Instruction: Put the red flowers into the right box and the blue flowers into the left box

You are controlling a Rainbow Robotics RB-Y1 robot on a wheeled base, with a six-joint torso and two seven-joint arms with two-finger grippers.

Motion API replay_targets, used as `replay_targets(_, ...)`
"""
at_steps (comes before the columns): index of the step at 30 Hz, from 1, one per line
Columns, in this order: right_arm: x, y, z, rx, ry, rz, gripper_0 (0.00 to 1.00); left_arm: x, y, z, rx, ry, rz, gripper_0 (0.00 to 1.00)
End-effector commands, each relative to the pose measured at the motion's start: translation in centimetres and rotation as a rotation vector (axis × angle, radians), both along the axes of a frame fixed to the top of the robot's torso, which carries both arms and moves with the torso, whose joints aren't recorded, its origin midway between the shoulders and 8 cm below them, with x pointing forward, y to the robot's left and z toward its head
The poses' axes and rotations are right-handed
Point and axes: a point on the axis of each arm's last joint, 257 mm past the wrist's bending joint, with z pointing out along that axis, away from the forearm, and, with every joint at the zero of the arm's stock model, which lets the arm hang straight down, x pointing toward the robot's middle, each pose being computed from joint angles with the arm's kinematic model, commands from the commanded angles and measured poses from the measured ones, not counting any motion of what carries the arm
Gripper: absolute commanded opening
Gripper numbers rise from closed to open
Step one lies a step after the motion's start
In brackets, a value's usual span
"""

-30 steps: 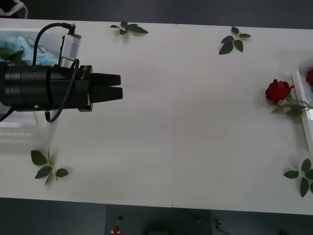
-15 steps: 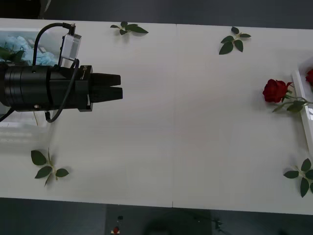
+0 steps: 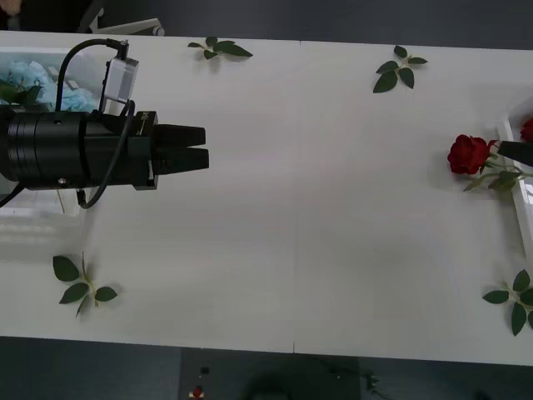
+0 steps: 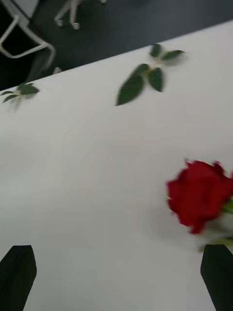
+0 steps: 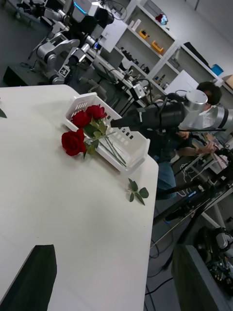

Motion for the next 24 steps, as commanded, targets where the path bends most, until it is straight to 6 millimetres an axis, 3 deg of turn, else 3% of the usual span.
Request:
replay_targets(1,0.0,6.7,3.1,-0.09,-0.146,0.18,1.0,0.6,0.7,1.6,0.008,-0.044,0.012,0.69)
replay_targets(5,-2.4,12.5,4.7,-0.112,-0.202,0.356,1.0,0.6,0.7,1.6,0.008,-0.044,0.012,0.68)
replay_targets(14,-8.7,20.9,6.9,-0.103,-0.243,0.636,1.0,0.6,0.7,1.6,0.008,-0.044,0.012,0.68)
replay_targets(20,-11.6,24.1,8.6,-0.029,-0.249,0.729,1.0,0.6,0.7,1.6,0.008,-0.044,0.012,0.68)
replay_targets(24,-12.6,25.1,9.5,0.014,-0.248,0.769,1.0,0.6,0.7,1.6,0.008,-0.044,0.012,0.69)
